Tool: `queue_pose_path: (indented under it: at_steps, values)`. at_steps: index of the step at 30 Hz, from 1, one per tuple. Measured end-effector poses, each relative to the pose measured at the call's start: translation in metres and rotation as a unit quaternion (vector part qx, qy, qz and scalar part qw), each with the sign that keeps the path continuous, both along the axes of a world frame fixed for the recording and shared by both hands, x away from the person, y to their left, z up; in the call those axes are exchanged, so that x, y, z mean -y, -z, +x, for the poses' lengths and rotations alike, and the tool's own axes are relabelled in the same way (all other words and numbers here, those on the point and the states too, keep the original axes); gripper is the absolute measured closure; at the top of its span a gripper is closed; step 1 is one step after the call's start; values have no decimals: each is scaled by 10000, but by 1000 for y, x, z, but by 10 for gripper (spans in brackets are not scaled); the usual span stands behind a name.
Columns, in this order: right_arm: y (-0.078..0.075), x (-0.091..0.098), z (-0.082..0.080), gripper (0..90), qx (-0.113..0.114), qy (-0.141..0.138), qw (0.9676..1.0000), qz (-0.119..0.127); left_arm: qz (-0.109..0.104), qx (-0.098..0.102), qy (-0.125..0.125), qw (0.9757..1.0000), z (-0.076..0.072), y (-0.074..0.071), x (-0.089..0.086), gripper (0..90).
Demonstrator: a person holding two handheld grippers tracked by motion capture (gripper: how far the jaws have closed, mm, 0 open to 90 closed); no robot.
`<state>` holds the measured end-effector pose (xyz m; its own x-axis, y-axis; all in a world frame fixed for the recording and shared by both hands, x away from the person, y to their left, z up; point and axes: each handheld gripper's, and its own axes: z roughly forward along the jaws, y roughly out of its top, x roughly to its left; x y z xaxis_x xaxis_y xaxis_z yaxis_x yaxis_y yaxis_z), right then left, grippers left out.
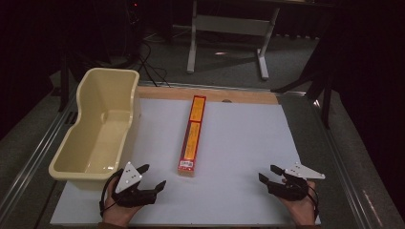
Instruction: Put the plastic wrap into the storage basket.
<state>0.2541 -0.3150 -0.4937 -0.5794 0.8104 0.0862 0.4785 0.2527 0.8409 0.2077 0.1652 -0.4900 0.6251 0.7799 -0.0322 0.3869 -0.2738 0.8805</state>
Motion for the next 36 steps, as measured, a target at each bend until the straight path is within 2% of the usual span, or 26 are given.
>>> queue_pose_path:
  at_steps: [7,13,16,21,28,32,36]
  values:
    - [-8,-18,4,405,-35,-353,9994,57,-8,47,-86,10000,-1,0,-1,213]
    - [-14,-42,15,467,-31,-723,9974,19,-19,67,-191,9998,-1,0,-3,213]
    - [-16,-59,22,497,-80,-912,9958,-26,-62,55,-242,9997,-3,0,-4,213]
    - [-20,-90,35,532,-47,-1230,9924,-87,-10,19,-243,9997,-6,0,-7,214]
    - [-23,-130,53,602,-85,-1549,9876,-250,4,48,-263,9996,-7,0,-7,215]
    - [-23,-144,59,649,-109,-1660,9857,-256,-4,54,-261,9996,-7,0,-7,215]
    - [-23,-166,65,767,-131,-1819,9827,-320,-6,57,-254,9997,-6,0,-7,215]
